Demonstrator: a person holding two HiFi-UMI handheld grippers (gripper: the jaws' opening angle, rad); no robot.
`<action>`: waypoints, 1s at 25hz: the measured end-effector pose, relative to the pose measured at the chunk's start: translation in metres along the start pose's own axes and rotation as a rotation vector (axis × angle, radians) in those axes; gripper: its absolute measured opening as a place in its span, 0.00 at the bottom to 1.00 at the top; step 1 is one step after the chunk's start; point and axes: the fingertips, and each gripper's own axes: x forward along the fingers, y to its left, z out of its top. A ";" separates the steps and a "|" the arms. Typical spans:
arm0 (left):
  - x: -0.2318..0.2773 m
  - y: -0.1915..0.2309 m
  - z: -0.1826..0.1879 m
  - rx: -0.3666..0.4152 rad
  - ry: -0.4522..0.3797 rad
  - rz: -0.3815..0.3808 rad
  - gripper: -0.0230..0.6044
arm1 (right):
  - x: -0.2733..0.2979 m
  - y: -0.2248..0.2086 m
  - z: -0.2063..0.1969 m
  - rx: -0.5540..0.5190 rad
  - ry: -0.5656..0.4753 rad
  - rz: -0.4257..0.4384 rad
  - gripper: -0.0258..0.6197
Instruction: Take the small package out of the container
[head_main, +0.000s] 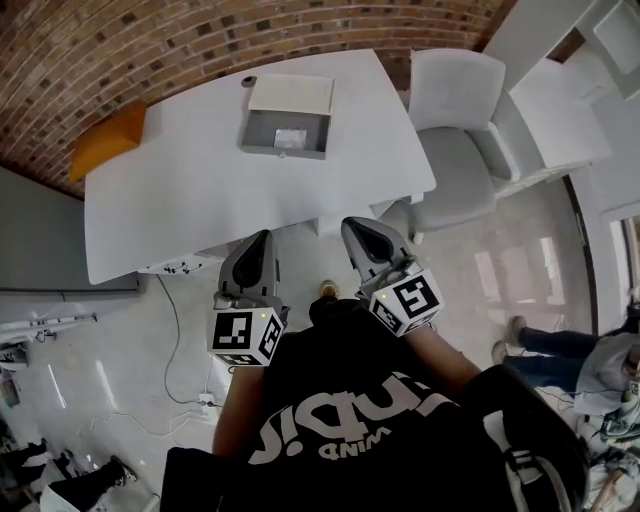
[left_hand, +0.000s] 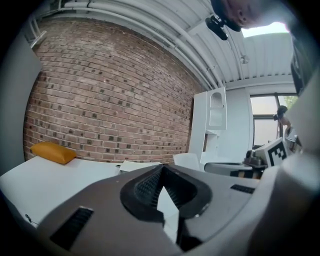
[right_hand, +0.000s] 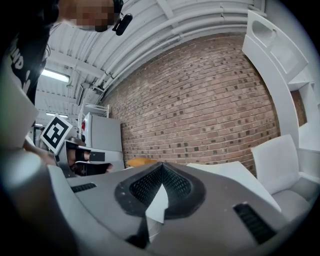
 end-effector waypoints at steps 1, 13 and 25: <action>0.005 0.002 0.000 0.000 0.000 0.007 0.04 | 0.005 -0.005 0.000 -0.001 0.001 0.007 0.04; 0.045 0.024 0.004 -0.007 0.012 0.064 0.04 | 0.046 -0.038 0.000 0.024 0.013 0.046 0.04; 0.097 0.062 0.017 0.025 0.005 -0.003 0.04 | 0.101 -0.050 0.005 0.032 -0.008 0.022 0.04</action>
